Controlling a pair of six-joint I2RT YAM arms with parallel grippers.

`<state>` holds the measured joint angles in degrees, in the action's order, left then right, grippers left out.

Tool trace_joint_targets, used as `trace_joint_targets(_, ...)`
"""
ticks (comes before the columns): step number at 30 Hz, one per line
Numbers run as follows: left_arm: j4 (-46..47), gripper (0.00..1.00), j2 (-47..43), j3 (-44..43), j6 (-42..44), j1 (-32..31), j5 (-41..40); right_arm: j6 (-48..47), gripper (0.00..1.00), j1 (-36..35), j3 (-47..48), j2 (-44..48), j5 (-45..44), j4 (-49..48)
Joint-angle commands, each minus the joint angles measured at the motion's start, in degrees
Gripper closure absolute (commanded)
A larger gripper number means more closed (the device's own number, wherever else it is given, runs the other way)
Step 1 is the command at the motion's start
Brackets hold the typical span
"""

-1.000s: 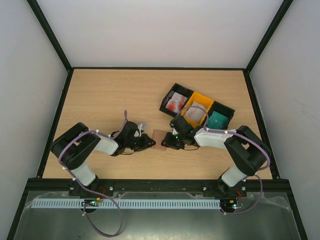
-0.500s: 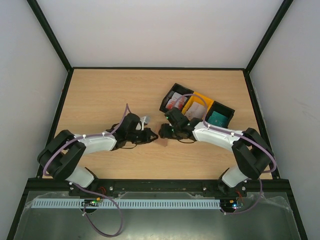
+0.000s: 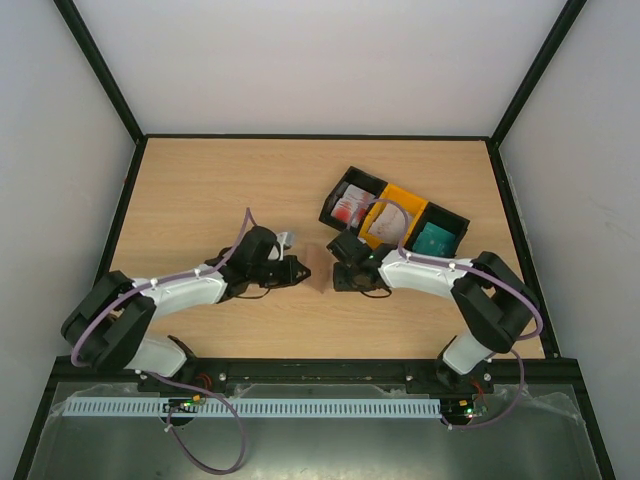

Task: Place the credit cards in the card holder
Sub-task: Open the card holder at the center of the board.

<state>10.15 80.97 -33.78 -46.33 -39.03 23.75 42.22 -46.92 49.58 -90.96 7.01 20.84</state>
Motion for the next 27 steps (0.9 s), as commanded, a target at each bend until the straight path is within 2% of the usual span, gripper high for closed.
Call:
trace_joint_targets(1,-0.66,0.97,-2.18,-2.1,0.61,0.05,-0.94,0.87,0.59,0.27,-1.01,0.33,-10.5,5.63)
trace_joint_targets(3,-1.17,0.98,-2.7,-2.2,0.77,0.03,-0.97,0.79,0.6,0.56,-0.43,0.92,-10.21,5.22)
trace_joint_targets(8,-2.99,0.98,-3.38,-2.56,1.58,0.09,-1.93,-0.01,0.57,0.67,-0.46,6.79,-2.78,-1.05)
trace_joint_targets(13,-2.66,0.98,-3.72,-2.72,1.35,0.09,-1.32,1.5,0.56,1.02,-1.76,8.38,2.91,-5.12)
trace_joint_targets(20,-2.94,0.98,-3.67,-2.59,1.06,0.09,-1.25,4.12,0.74,1.14,-3.06,4.6,2.05,-6.85)
trace_joint_targets(27,-2.99,0.98,-2.89,-2.32,0.93,0.08,-1.77,2.87,0.73,2.54,-1.12,-0.17,3.3,-8.51)
